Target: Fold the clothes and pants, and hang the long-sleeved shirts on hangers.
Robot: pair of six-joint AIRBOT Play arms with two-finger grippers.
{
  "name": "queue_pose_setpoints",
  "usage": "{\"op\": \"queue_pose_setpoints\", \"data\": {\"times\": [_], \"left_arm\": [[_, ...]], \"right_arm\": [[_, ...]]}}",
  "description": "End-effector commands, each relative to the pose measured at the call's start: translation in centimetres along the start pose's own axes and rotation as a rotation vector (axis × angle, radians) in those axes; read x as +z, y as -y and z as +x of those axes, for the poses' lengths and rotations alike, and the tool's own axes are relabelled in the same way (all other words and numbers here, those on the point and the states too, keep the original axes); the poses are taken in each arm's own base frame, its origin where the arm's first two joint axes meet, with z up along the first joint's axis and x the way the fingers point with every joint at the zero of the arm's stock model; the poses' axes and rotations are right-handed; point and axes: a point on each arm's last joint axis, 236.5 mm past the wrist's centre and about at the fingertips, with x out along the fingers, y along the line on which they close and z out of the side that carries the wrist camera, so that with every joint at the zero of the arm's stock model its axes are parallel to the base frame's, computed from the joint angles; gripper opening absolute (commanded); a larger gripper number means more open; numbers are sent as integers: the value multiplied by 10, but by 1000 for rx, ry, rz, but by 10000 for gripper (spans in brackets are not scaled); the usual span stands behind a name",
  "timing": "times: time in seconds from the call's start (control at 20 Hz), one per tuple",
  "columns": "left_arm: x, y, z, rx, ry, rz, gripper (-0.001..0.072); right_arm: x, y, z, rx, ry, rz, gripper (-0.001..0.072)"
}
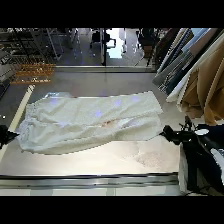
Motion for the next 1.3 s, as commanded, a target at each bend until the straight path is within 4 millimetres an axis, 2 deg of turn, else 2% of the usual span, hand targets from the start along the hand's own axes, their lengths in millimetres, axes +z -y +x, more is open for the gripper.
{"op": "queue_pose_setpoints", "data": {"times": [0.0, 0.1, 0.15, 0.25, 0.35, 0.45, 0.5, 0.55, 0.6, 0.7, 0.85, 0.95, 1.05, 1.1, 1.15, 1.25], "left_arm": [[-2, 32, -56, -46, 21, 76, 9], [1, 45, -108, -32, 94, 130, 9], [2, 51, -134, -24, 140, 149, 10], [7, 56, -177, 5, 251, 170, 9], [8, 57, -209, 27, 333, 158, 9], [8, 61, -228, 30, 385, 161, 9], [8, 63, -232, 33, 393, 166, 9], [10, 63, -232, 35, 396, 167, 9], [11, 62, -228, 35, 387, 168, 9], [15, 55, -211, 36, 344, 158, 10], [23, 36, -177, 5, 255, 83, 10], [28, 19, -155, -11, 200, 39, 10], [34, -1, -137, -19, 172, -29, 10], [40, -12, -132, -13, 178, -56, 10], [48, -24, -127, 1, 196, -95, 10], [64, -40, -120, 12, 243, -149, 10]], "right_arm": [[1, -43, -57, -32, 4, -315, 26], [9, -57, -117, -153, 97, -488, 26], [11, -72, -150, -190, 166, -565, 25], [11, -102, -213, -248, 328, -688, 25], [9, -130, -270, -292, 500, -777, 25], [12, -155, -306, -295, 629, -821, 25], [19, -164, -313, -284, 671, -828, 25], [31, -169, -309, -265, 686, -821, 25], [43, -166, -295, -248, 664, -802, 25], [71, -157, -238, -209, 555, -777, 26], [105, -144, -118, -196, 384, -830, 26], [122, -148, -34, -185, 273, -878, 26], [145, -168, 29, -166, 236, -932, 26], [159, -183, 51, -151, 245, -957, 26], [175, -200, 68, -140, 272, -981, 26], [203, -234, 83, -102, 349, -1005, 27]]}}
